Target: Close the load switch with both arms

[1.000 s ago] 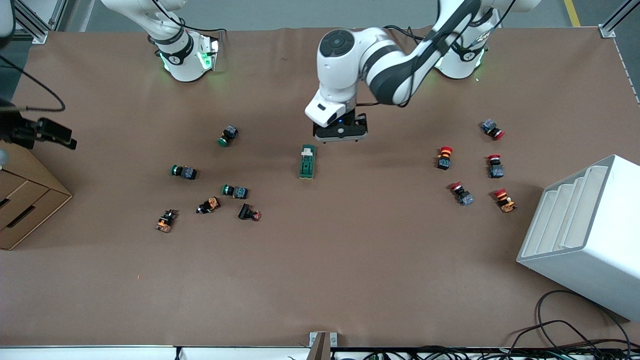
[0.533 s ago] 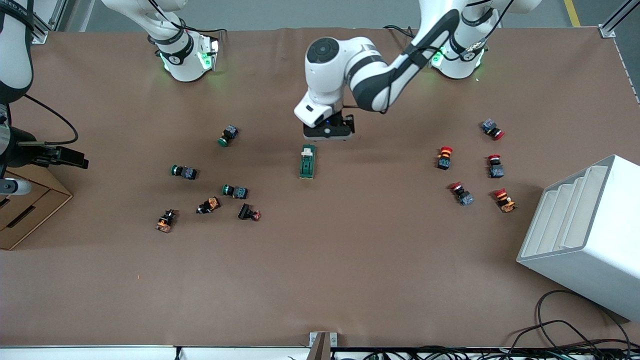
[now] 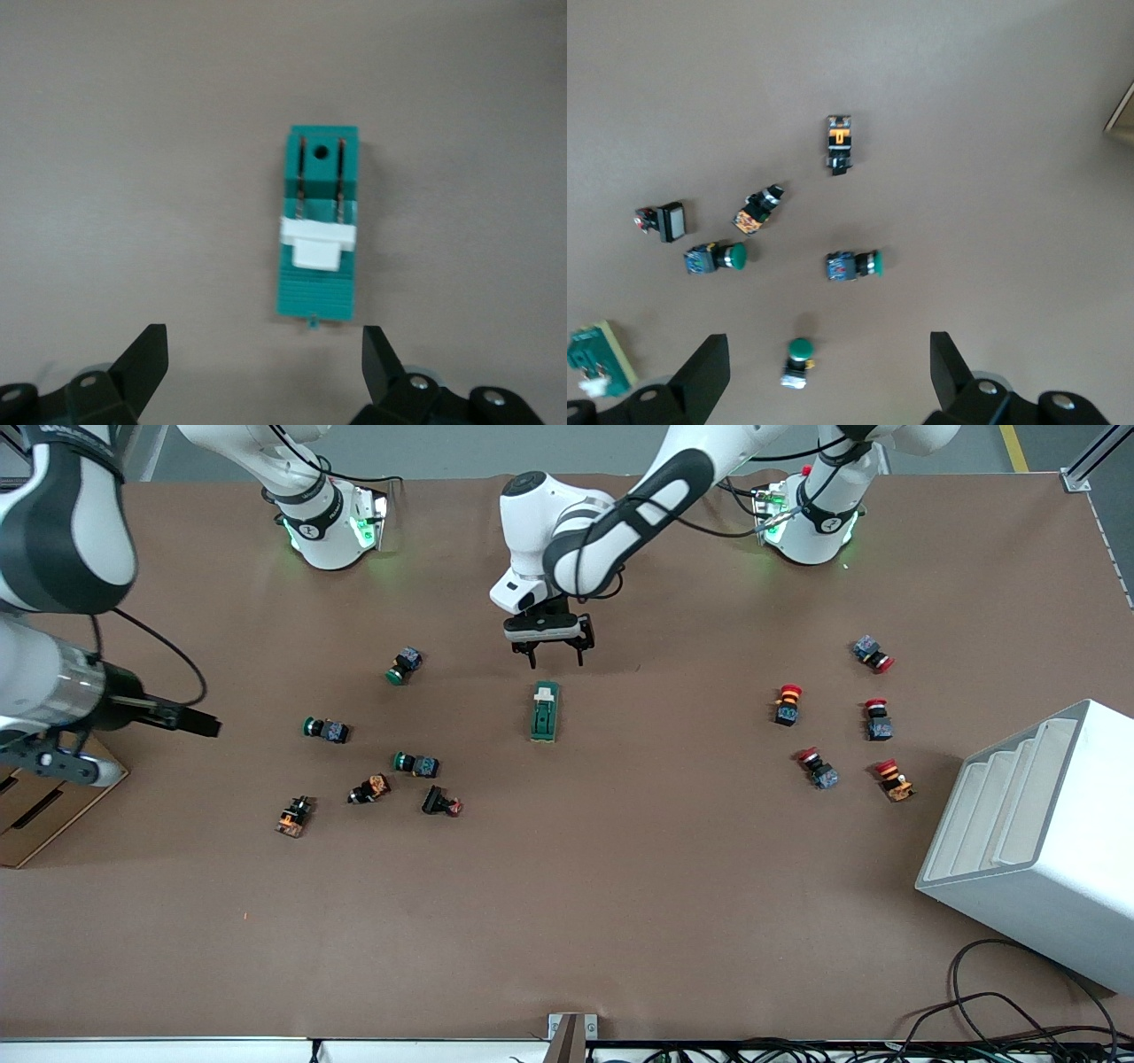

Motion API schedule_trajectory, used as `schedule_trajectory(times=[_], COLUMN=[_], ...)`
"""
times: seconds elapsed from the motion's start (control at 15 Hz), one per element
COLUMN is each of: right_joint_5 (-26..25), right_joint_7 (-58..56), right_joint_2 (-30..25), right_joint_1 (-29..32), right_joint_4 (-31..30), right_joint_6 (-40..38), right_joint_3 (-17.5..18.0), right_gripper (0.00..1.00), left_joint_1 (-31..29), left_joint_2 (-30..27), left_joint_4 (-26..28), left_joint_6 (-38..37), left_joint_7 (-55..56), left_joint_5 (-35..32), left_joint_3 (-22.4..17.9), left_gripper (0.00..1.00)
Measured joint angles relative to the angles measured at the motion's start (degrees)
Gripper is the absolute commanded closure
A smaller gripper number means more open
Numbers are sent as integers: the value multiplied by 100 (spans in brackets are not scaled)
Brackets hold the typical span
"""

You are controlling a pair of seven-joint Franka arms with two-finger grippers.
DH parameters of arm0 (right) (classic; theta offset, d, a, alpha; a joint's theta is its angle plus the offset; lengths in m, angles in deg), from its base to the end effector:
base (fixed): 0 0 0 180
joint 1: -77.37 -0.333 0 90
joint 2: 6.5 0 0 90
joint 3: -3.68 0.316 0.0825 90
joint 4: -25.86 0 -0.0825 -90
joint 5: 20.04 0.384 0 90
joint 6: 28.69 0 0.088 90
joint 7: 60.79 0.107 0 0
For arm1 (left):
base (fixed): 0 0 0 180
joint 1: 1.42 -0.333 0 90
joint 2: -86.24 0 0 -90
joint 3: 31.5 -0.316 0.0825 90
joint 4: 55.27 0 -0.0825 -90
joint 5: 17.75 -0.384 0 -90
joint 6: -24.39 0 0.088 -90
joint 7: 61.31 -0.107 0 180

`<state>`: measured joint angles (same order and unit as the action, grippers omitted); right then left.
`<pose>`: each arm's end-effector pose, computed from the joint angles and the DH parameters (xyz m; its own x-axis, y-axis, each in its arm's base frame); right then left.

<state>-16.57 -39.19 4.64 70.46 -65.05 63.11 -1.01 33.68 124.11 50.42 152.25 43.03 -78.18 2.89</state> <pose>0.6014 0.0333 0.5071 0.9246 -0.3352 -0.1809 -0.3364 -0.9414 0.0249 0.2681 -0.5763 0.2095 0.9140 -0.0401 0.4037 -0.0074 -0.9966 -0.0824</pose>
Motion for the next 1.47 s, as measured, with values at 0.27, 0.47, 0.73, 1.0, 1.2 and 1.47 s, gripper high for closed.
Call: schedule_trajectory(times=[0.27,0.47,0.73,1.0,1.2,1.47], right_joint_5=[60,295,370,485,577,582], right_joint_7=[2013,3808,6117,7772,8742,9764], right_joint_2=[211,463,881,1216,1384,1414], right_joint_1=[-717,-1307,-2135,-2761,-3211,-3847], right_joint_4=[-46,-56,-60,-74,-376,-1121], right_joint_6=[194,562,1347,1845,2423,3380], right_joint_3=[30,39,47,45,46,45], right_gripper=[0,0,0,0,0,0], left_joint_1=[562,791,773,777,786,786], left_joint_2=[417,528,579,612,749,943], left_joint_4=[3,52,432,703,713,712], left_joint_6=[-219,-616,-817,-1119,-1390,-1641], left_joint_7=[1490,1923,2449,3097,3484,3761], left_joint_5=[-1849,-2657,-3469,-3900,-4331,-4628], left_joint_3=[-15,-20,-55,-81,-82,-81], left_gripper=[3,3,3,3,3,3])
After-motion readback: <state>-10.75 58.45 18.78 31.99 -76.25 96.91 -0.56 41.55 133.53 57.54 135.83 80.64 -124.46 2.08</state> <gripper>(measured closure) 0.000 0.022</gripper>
